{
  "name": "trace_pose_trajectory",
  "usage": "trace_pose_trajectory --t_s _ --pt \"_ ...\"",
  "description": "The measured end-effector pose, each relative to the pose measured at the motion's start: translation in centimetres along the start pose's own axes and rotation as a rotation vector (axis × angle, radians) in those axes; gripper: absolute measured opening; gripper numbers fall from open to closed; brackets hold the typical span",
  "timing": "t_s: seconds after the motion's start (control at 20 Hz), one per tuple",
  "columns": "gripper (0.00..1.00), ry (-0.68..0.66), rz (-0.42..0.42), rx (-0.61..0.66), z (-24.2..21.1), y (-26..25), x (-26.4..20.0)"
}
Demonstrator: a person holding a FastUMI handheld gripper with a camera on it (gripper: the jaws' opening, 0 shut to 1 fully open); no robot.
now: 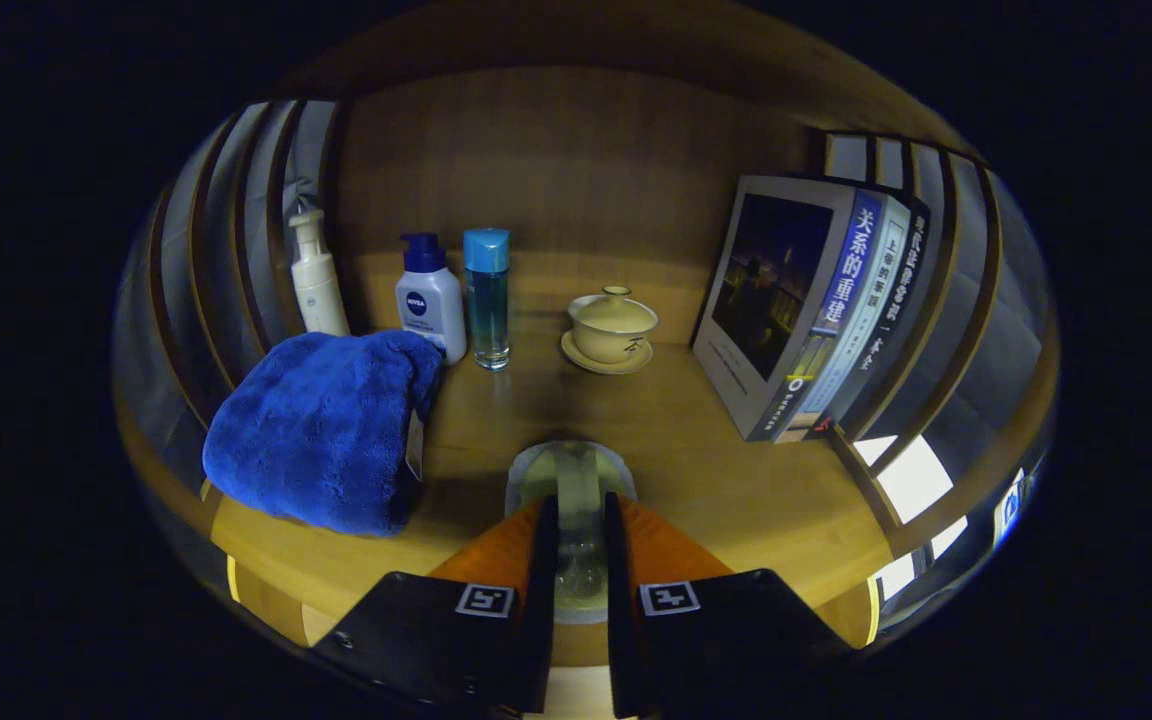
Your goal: Pull open the drawer, take out the items inside it, and place them on the countertop above the cabinet.
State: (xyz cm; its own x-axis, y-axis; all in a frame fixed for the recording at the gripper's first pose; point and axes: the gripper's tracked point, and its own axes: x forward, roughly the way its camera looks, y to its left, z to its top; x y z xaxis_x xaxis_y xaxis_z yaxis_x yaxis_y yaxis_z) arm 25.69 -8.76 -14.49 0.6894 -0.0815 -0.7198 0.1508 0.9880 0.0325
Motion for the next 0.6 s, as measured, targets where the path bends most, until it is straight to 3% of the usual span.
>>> trace_pose_trajectory --t_s 0.1,0.2,0.3,0.6 --pt "0.33 -0.007 -0.006 -0.003 -0.24 -0.05 0.27" --pt "0.4 -0.02 -0.036 0.004 -0.11 -0.5 0.2" --pt "0.64 -0.038 -0.039 0.025 -0.26 -0.6 0.33" --pt "0.97 -0.068 -0.011 0.039 -0.64 -0.17 0.82"
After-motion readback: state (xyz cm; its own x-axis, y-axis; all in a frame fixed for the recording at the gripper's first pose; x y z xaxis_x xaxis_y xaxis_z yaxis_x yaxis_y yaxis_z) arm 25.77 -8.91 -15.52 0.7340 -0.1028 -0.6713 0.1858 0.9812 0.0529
